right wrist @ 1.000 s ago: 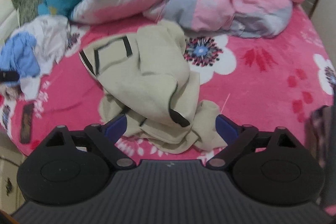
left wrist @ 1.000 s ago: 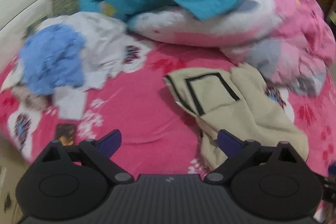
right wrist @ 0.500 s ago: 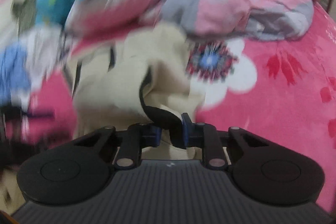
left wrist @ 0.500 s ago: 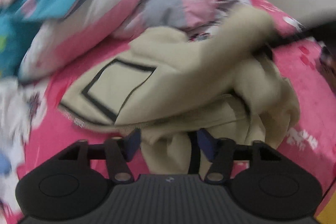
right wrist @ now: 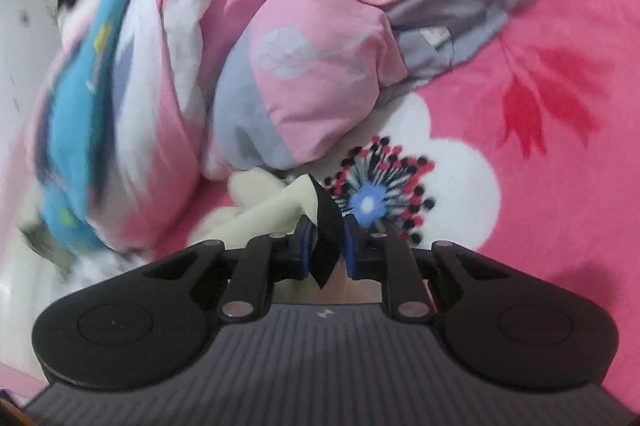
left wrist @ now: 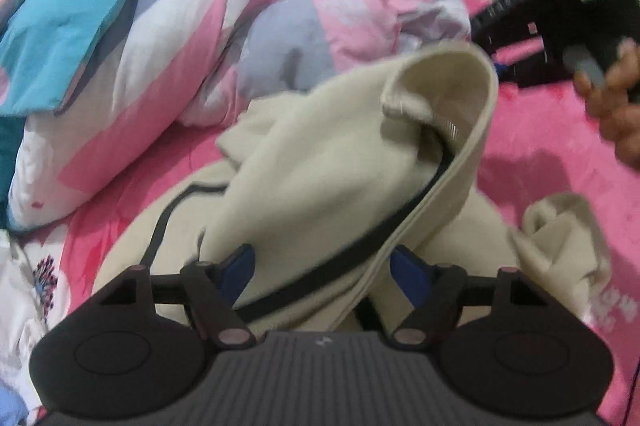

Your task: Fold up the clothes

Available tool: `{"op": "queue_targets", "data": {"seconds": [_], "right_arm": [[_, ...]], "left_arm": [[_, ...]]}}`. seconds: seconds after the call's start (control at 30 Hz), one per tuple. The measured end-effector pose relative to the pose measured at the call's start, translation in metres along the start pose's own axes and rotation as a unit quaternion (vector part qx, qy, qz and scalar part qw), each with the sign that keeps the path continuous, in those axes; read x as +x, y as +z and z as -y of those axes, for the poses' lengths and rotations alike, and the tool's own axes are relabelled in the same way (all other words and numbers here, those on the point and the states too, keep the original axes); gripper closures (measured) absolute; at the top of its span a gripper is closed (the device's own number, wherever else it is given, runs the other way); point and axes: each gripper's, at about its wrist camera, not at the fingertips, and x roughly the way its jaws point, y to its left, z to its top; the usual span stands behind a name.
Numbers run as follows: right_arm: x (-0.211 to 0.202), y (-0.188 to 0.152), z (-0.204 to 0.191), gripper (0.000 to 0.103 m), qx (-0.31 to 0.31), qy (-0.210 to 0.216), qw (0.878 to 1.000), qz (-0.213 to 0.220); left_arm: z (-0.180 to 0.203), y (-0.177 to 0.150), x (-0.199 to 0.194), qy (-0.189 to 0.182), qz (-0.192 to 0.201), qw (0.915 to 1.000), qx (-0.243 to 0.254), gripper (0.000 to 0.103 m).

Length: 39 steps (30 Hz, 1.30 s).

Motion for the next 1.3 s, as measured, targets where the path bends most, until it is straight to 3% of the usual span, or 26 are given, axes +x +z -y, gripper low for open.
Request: {"op": "queue_targets", "data": {"seconds": [0.13,0.23,0.3,0.33,0.53,0.63,0.67,0.8,0.87,0.9,0.97,1.07,1.17,1.3], "right_arm": [[-0.029,-0.010,0.014,0.082,0.061,0.013,0.998,0.008],[-0.061,-0.026,0.010,0.069,0.057,-0.009,0.998,0.027],[-0.082,-0.040,0.004,0.054,0.047,-0.020,0.998,0.036],[-0.090,-0.048,0.002,0.052,0.044,-0.023,0.998,0.036],[-0.103,-0.085,0.004,0.050,0.040,-0.037,0.999,-0.003],[-0.105,-0.097,0.015,0.050,0.063,-0.040,0.997,-0.011],[-0.107,-0.100,0.018,0.050,0.071,-0.039,0.997,-0.010],[-0.116,-0.109,0.025,0.050,0.081,-0.042,0.996,-0.010],[-0.119,-0.110,0.025,0.050,0.072,-0.045,0.996,-0.013],[-0.120,-0.111,0.024,0.050,0.066,-0.048,0.997,-0.014],[-0.121,-0.111,0.021,0.050,0.053,-0.054,0.997,-0.018],[-0.120,-0.115,0.009,0.050,0.016,-0.062,0.998,-0.023],[-0.112,-0.121,-0.014,0.050,-0.028,-0.055,0.998,-0.026],[-0.101,-0.133,-0.053,0.050,-0.088,-0.031,0.995,-0.026]], "left_arm": [[-0.001,0.013,-0.019,-0.031,0.036,0.9988,-0.011,0.027],[0.001,0.023,-0.029,-0.049,0.054,0.9973,-0.012,0.027],[0.014,0.026,-0.025,-0.059,0.054,0.9965,0.022,0.027],[0.020,0.027,-0.023,-0.064,0.054,0.9957,0.039,0.029],[0.057,0.032,-0.008,-0.091,0.056,0.9848,0.137,0.049],[0.066,0.037,0.009,-0.096,0.041,0.9838,0.145,0.063],[0.069,0.039,0.015,-0.098,0.036,0.9835,0.148,0.064],[0.067,0.057,0.031,-0.093,0.019,0.9864,0.134,0.064],[0.066,0.066,0.039,-0.091,0.010,0.9876,0.127,0.078],[0.065,0.071,0.043,-0.090,0.006,0.9882,0.124,0.097],[0.064,0.080,0.051,-0.087,-0.003,0.9893,0.117,0.096],[0.019,0.102,0.040,-0.119,-0.032,0.9924,0.003,0.097],[-0.028,0.117,0.022,-0.147,-0.048,0.9844,-0.084,0.097],[-0.072,0.127,-0.012,-0.136,-0.039,0.9826,-0.120,0.097]]}}
